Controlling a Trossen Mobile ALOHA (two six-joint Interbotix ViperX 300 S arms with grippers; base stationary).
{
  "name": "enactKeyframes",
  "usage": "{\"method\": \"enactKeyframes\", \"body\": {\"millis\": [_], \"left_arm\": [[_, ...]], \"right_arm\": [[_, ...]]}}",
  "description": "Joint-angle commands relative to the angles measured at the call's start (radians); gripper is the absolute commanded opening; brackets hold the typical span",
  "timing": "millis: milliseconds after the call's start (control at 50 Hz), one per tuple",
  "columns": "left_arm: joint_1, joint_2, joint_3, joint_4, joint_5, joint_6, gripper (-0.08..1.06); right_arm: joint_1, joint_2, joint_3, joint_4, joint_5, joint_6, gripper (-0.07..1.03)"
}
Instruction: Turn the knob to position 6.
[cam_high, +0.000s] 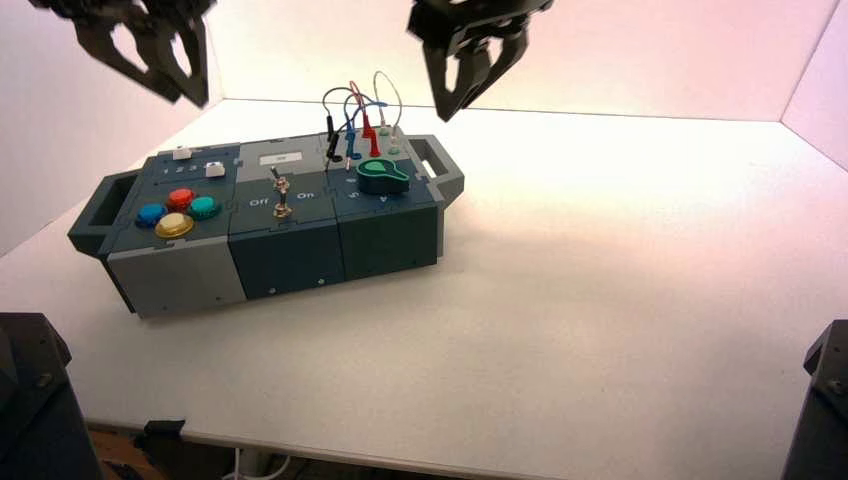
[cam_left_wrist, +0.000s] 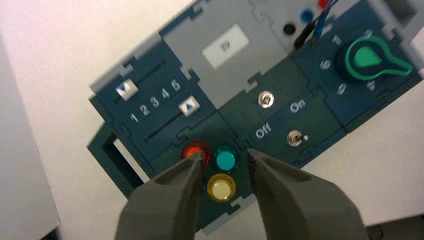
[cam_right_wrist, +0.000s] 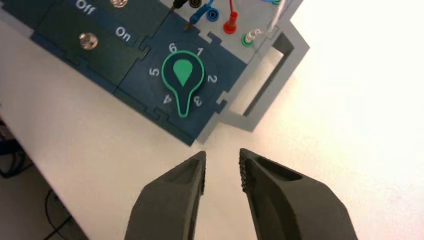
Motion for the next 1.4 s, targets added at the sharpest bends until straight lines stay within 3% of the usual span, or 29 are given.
{"method": "enactKeyframes", "body": {"millis": [20, 420, 620, 1020, 1400], "left_arm": [[-0.009, -0.051, -0.005, -0.005, -0.018, -0.003, 0.38], [-0.008, -0.066, 0.002, -0.006, -0.02, -0.012, 0.38], [-0.008, -0.072, 0.002, -0.008, -0.02, -0.012, 0.38], [-0.008, -0.086, 0.002, -0.009, -0.02, -0.012, 0.38], [-0.008, -0.087, 0.002, -0.008, -0.02, -0.012, 0.38]], "right_arm": [[0.003, 0.046, -0.063, -0.002, 0.002, 0.0, 0.37], [0.003, 0.225, -0.192, -0.002, 0.006, 0.0, 0.2], [0.003, 0.262, -0.236, -0.003, 0.021, 0.005, 0.05], [0.003, 0.305, -0.238, 0.012, 0.063, 0.005, 0.05], [0.058, 0.304, -0.233, 0.072, 0.074, 0.002, 0.05]]}}
